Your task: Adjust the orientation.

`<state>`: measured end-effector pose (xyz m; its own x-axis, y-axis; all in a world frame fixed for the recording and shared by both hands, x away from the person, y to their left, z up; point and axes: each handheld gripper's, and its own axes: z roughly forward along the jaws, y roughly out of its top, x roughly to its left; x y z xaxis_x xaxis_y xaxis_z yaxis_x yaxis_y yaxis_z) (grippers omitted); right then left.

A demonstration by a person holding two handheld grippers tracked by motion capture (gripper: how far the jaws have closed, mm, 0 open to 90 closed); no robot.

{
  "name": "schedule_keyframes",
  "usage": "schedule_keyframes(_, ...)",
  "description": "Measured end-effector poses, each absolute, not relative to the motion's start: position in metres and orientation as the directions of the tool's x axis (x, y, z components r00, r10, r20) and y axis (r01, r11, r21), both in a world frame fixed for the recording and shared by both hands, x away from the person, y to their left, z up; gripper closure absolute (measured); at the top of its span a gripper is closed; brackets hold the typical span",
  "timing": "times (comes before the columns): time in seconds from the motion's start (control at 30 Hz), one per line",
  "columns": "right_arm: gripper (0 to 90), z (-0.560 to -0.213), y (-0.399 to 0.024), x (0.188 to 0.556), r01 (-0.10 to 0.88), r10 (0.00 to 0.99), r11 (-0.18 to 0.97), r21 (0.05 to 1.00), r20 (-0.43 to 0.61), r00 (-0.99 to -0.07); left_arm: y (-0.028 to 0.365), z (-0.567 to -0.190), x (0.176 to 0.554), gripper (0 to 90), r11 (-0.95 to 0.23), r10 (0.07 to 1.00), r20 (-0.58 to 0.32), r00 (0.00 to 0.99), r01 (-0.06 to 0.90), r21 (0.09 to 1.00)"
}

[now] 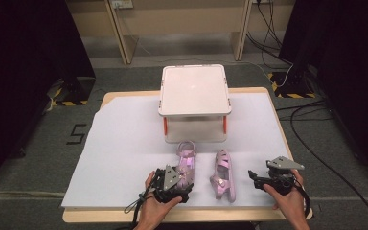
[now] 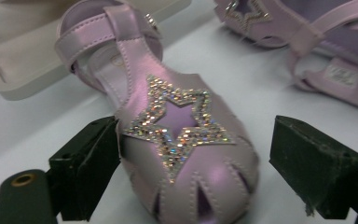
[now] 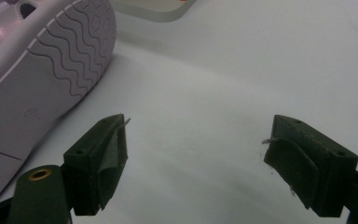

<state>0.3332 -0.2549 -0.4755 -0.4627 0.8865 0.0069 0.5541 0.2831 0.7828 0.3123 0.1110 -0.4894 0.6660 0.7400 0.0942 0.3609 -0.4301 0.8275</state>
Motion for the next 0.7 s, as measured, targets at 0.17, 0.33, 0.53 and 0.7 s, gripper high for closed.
schedule_keyframes(0.17, 20.7, -0.475, -0.256, 0.333, 0.552, 0.888, 0.282, 0.785, 0.004, -0.459, 0.119, -0.488, 0.316, 14.8, -0.432, 0.746, 0.083, 0.660, 0.385, 0.816)
schedule_keyframes(0.33, 20.8, -0.474, -0.257, 0.333, 0.552, 0.889, 0.277, 0.787, 0.008, -0.458, 0.130, -0.486, 0.314, 14.5, -0.490, 0.737, 0.145, 0.661, 0.374, 0.787)
schedule_keyframes(0.53, 20.8, -0.475, -0.257, 0.333, 0.552, 0.890, 0.276, 0.787, 0.008, -0.456, 0.161, -0.483, 0.322, 14.8, -0.473, 0.775, 0.141, 0.617, 0.418, 0.776)
schedule_keyframes(0.7, 20.9, -0.474, -0.256, 0.333, 0.552, 0.890, 0.273, 0.788, 0.011, -0.455, 0.168, -0.481, 0.329, 15.7, -0.489, 0.791, 0.188, 0.583, 0.417, 0.766)
